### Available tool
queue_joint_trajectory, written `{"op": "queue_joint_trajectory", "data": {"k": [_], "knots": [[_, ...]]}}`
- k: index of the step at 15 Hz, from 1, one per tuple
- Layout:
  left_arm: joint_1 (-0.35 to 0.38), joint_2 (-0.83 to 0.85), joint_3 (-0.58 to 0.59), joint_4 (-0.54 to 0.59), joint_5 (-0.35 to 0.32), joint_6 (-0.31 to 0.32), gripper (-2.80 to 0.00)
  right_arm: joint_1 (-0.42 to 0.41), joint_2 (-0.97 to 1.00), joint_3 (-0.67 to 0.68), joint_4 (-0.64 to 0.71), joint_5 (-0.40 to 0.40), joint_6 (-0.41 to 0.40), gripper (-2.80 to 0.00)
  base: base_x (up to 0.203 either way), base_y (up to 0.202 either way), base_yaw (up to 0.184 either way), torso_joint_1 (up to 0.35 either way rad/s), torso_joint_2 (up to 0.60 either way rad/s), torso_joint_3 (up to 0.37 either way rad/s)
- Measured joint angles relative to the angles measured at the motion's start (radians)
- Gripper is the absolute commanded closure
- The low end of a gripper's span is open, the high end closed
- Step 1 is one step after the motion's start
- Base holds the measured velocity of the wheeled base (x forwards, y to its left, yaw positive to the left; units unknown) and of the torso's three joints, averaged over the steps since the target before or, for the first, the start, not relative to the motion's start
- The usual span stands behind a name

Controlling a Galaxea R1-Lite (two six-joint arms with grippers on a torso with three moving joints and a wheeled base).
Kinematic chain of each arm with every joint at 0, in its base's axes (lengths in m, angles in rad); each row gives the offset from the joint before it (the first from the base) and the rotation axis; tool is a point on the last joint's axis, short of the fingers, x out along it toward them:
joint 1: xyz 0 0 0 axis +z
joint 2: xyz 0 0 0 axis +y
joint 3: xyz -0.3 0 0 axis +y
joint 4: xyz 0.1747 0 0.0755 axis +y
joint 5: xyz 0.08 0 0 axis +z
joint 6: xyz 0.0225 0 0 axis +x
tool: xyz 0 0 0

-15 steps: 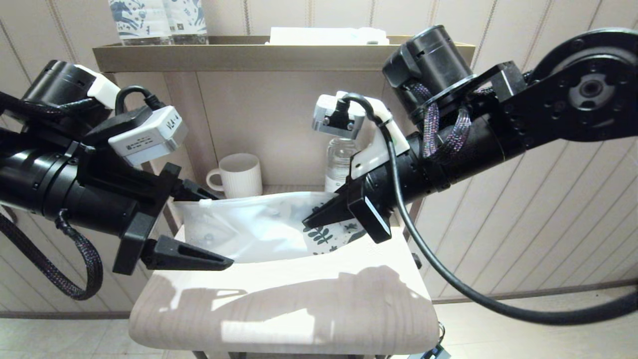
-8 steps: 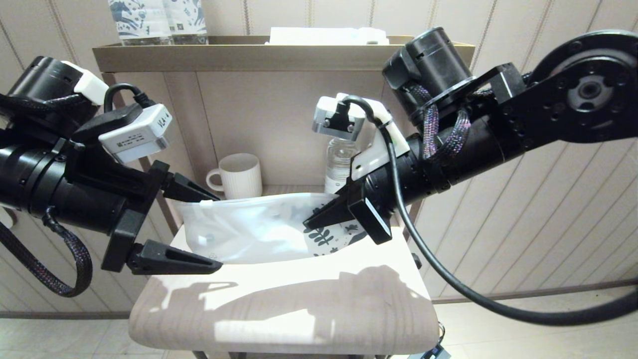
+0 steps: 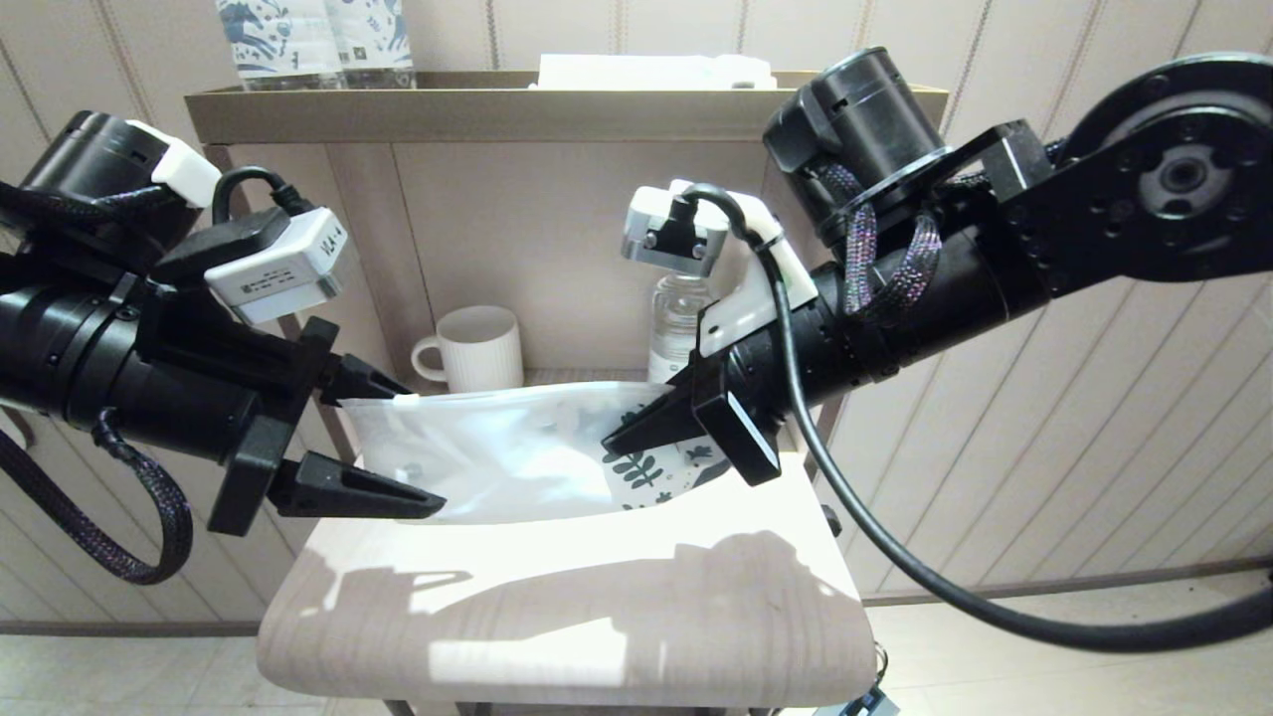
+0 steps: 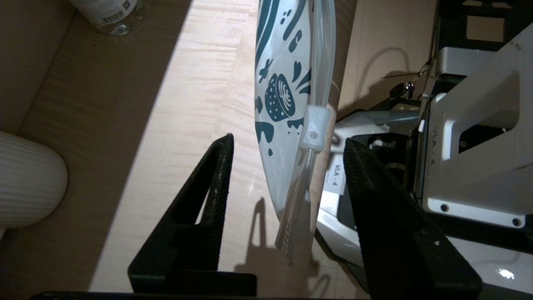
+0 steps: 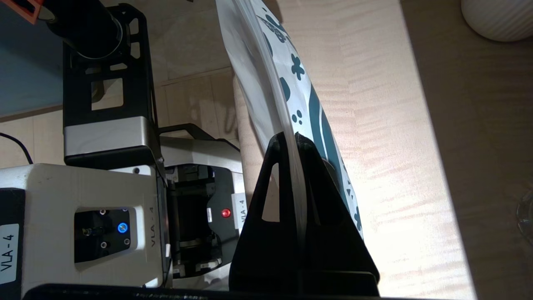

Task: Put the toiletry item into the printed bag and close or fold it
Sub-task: Hand it to the other hand

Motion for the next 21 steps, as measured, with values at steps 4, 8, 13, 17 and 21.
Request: {"op": "queue_joint_trajectory", "data": {"k": [4, 8, 13, 17, 21], "knots": [[0.000, 0.007, -0.001, 0.000, 0.006, 0.000, 0.00, 0.001, 0.000, -0.004, 0.000, 0.000, 0.000, 0.00, 0.000, 0.000, 0.000, 0.000, 0.00, 0.000], [0.001, 0.009, 0.002, 0.002, 0.007, 0.000, 0.00, 0.002, 0.001, -0.006, -0.003, 0.000, 0.000, 0.00, 0.000, 0.000, 0.000, 0.000, 0.00, 0.000], [0.000, 0.012, -0.003, 0.005, 0.006, -0.001, 0.00, 0.003, 0.000, -0.001, 0.000, -0.001, 0.004, 0.00, 0.000, 0.000, 0.000, 0.000, 0.00, 0.000], [-0.001, 0.017, -0.068, 0.078, 0.043, 0.000, 0.00, 0.004, -0.002, 0.008, -0.018, -0.008, 0.006, 0.00, 0.000, 0.000, 0.000, 0.000, 0.00, 0.000], [-0.005, 0.025, -0.087, 0.096, 0.047, 0.000, 0.00, 0.004, -0.008, 0.031, -0.052, -0.027, 0.005, -2.80, 0.000, 0.000, 0.000, 0.000, 0.00, 0.000]]}}
